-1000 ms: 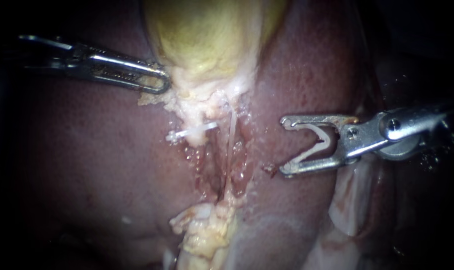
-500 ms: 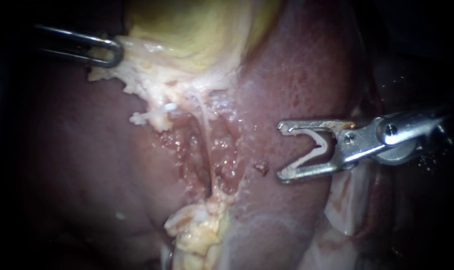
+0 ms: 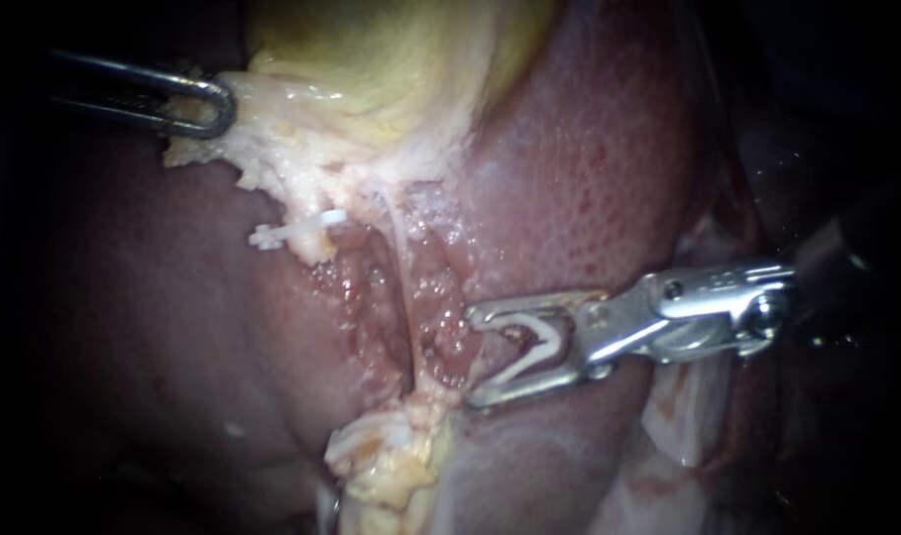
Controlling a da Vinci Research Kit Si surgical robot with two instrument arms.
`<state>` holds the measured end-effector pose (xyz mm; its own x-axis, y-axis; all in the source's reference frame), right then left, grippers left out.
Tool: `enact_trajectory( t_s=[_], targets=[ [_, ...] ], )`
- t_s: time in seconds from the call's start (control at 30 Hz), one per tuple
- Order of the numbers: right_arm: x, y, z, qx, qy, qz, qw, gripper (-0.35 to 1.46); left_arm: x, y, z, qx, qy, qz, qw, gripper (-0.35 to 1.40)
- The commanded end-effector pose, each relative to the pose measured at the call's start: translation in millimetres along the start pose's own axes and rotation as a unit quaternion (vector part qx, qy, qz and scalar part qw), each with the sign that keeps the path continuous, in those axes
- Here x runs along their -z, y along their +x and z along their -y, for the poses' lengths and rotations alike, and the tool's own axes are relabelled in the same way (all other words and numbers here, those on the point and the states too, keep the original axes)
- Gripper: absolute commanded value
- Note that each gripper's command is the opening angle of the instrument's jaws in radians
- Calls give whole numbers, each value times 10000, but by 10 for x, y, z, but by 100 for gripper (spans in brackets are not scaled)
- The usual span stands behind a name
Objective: Clipping first clip right tube
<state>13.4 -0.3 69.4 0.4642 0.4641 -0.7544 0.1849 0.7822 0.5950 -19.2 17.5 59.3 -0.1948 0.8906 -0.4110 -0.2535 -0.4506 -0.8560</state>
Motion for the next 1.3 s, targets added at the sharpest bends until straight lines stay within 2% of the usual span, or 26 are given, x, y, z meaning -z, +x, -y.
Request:
enact_trajectory(
  t_s=[0.03, 0.13, 0.27, 0.33, 0.47, 0.57, 0.63, 0.87, 1.0, 1.07, 1.13, 1.3],
  targets=[
    [-9, -2, -5, -118, -7, -32, 9999, 46, 0, 0, 0, -2, 3, 1, 10000, -35],
    [-27, -8, -17, -99, -125, -146, 9998, 49, -1, 0, -1, -1, -8, 7, 10000, -35],
    [-40, -16, -21, -232, -114, -454, 9986, 50, -2, 0, -1, -2, -5, 5, 10000, -35],
    [-43, -18, -18, -316, -41, -654, 9974, 50, -2, 0, -1, -1, -4, 5, 10000, -35],
    [-47, -15, -10, -565, 371, -1201, 9905, 48, -2, -1, -1, -2, -4, 5, 10000, -35],
    [-49, -12, -1, -678, 653, -1452, 9849, 48, -2, -1, -1, -3, -3, 4, 10000, -35],
    [-51, -10, 5, -721, 805, -1533, 9823, 47, -2, -1, -1, -3, -3, 4, 10000, -35],
    [-52, -3, 33, -689, 1229, -1455, 9793, 44, -2, -1, -1, -4, -4, 5, 10000, -35],
    [-50, 0, 36, -657, 1345, -1424, 9784, 35, -2, -1, -1, -4, -5, 5, 10000, -35],
    [-48, 1, 36, -726, 1291, -1443, 9784, 27, -2, -1, -1, -4, -5, 6, 10000, -35],
    [-44, 3, 37, -821, 1125, -1499, 9789, 9, -2, -1, -1, -4, -5, 6, 10000, -35],
    [-37, 2, 38, -1098, 1120, -1503, 9761, -23, -2, -2, 0, -7, -5, 6, 10000, -35]
  ],
)
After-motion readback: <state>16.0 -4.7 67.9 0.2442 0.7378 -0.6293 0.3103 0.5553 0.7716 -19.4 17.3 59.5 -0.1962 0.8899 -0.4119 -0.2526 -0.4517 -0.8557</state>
